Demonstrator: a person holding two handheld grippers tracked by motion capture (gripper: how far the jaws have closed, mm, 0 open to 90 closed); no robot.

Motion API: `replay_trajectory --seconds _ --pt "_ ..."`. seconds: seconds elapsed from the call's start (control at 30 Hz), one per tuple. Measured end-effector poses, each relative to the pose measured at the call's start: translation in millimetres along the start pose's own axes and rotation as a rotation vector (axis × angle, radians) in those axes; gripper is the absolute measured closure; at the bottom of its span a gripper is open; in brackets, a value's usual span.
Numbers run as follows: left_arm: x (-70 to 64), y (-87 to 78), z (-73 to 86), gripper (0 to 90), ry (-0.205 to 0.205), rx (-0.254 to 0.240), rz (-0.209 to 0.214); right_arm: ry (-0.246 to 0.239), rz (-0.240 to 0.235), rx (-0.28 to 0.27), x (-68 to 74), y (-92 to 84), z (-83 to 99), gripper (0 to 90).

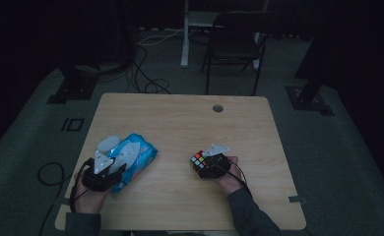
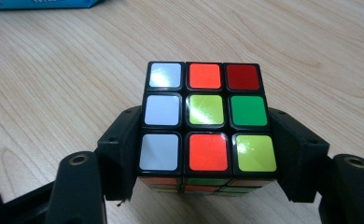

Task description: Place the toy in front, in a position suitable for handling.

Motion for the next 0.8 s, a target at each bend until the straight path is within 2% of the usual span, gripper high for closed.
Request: replay_trajectory --seconds 0.03,0.17,0.3,0.33,0.4,0.5,0.53,0.57,0.63,0.73,0.8 --pt "0.0 0.0 0.0 52.7 0.000 0.000 0.000 -0.001 -0.001 0.000 -0.1 0.0 0.1 33.9" --pt "-3.4 20.8 -5.0 51.2 0.031 0.032 -0.015 0.007 -0.006 -0.005 -1.2 0.2 0.7 33.9" --pt "-3.1 34.8 -6.2 50.4 0.035 0.056 -0.018 0.021 -0.013 -0.009 -2.3 -0.1 1.8 33.9" --pt "-2.3 37.9 -6.1 54.9 0.032 0.065 -0.022 0.022 -0.012 -0.011 -2.3 0.0 1.9 33.9" --pt "0.0 40.6 -5.8 70.2 0.008 0.072 -0.008 0.022 -0.013 -0.012 -2.4 0.0 2.1 33.9" --pt "2.2 39.3 -6.4 77.8 -0.010 0.066 0.001 0.021 -0.013 -0.015 -2.6 0.0 2.3 33.9" --pt "3.5 38.9 -6.7 77.8 -0.011 0.072 0.000 0.021 -0.013 -0.015 -2.6 0.0 2.3 33.9" --pt "4.7 38.8 -6.8 84.3 -0.016 0.072 -0.002 0.022 -0.013 -0.015 -2.5 0.1 2.3 33.9" --pt "6.0 38.9 -7.5 86.5 -0.021 0.072 0.013 0.022 -0.013 -0.015 -2.5 0.1 2.3 33.9" --pt "5.1 41.7 -8.6 88.7 -0.007 0.081 0.012 0.024 -0.013 -0.018 -2.5 0.1 2.8 33.9" --pt "5.4 42.2 -9.0 88.8 -0.013 0.079 0.017 0.025 -0.015 -0.019 -2.6 0.0 3.0 33.9"
Point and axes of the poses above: each handheld gripper's, and its own axes: y roughly forward along the jaws, z roughly out of its underside, x roughly to its left, the point moved 3 cm from there along y, roughly forward along the jaws, and after that the axes turned 2 degrees about -z, right-handed, at the moved point
